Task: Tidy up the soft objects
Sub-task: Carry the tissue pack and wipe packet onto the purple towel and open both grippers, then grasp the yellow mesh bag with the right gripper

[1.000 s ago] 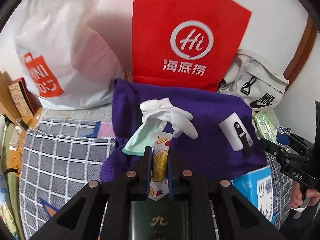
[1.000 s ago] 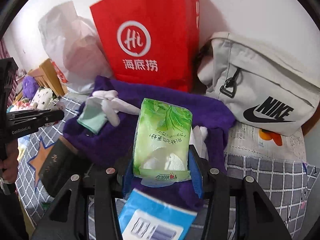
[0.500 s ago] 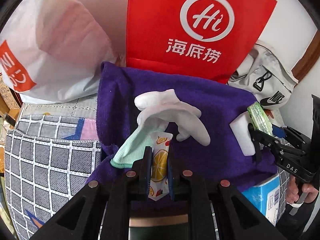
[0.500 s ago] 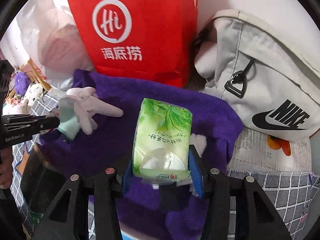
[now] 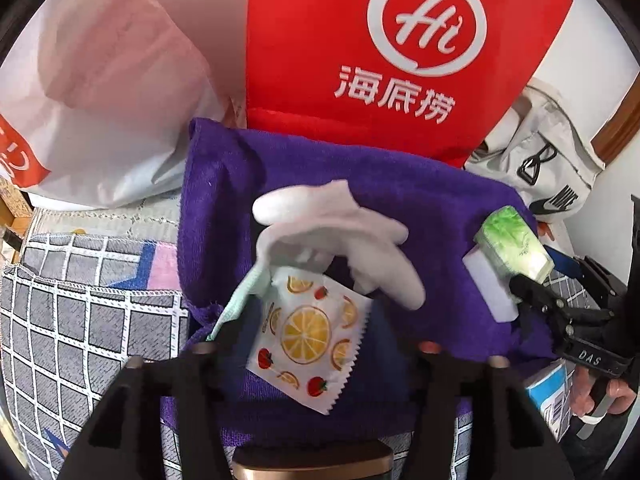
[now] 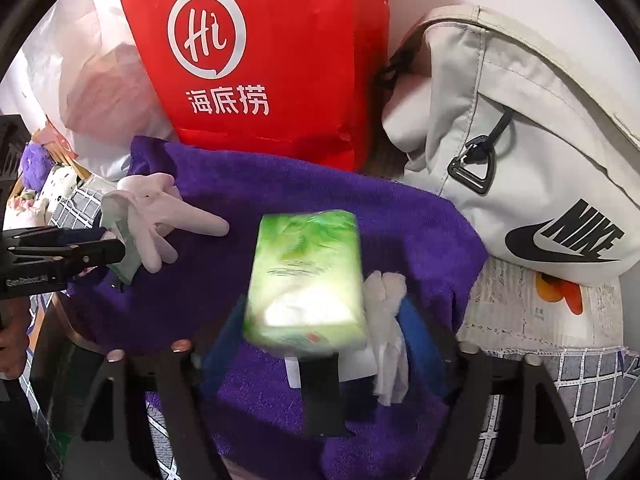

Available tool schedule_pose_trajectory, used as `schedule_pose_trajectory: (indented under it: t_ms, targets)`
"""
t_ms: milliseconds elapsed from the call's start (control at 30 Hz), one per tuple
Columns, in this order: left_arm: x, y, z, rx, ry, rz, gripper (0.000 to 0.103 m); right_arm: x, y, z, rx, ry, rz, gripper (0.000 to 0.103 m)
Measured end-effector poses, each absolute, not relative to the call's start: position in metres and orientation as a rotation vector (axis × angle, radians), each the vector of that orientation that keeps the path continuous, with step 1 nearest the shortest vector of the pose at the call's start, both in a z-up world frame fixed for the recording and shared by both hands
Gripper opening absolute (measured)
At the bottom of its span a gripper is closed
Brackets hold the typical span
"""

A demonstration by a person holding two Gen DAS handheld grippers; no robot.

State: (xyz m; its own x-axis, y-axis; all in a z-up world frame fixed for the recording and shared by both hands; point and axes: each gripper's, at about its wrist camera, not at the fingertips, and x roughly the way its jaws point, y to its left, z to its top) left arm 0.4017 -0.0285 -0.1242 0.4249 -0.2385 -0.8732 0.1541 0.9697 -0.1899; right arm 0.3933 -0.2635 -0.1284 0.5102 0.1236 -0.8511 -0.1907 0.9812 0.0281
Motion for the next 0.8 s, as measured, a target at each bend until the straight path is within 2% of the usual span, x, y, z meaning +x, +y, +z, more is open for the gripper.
schedule_pose_trajectory:
  t_ms: [133, 500, 800]
  targets:
    - [0.395, -0.024, -0.113, -0.084, 1.089, -0.221, 0.073, 0.388, -0.265, -0.122, -0.080, 1.010, 0.159, 0.086]
    - [0.351, -0.005, -0.087, -0.073, 1.031, -0.164, 0.073, 0.336, -0.265, -0.080, -0.010, 0.933, 0.149, 0.087]
    - [0.270, 0.031, -0.079, -0.046, 0.970, -0.072, 0.073, 0.262, -0.240, -0.074, 0.003, 0.936, 0.178, 0.087]
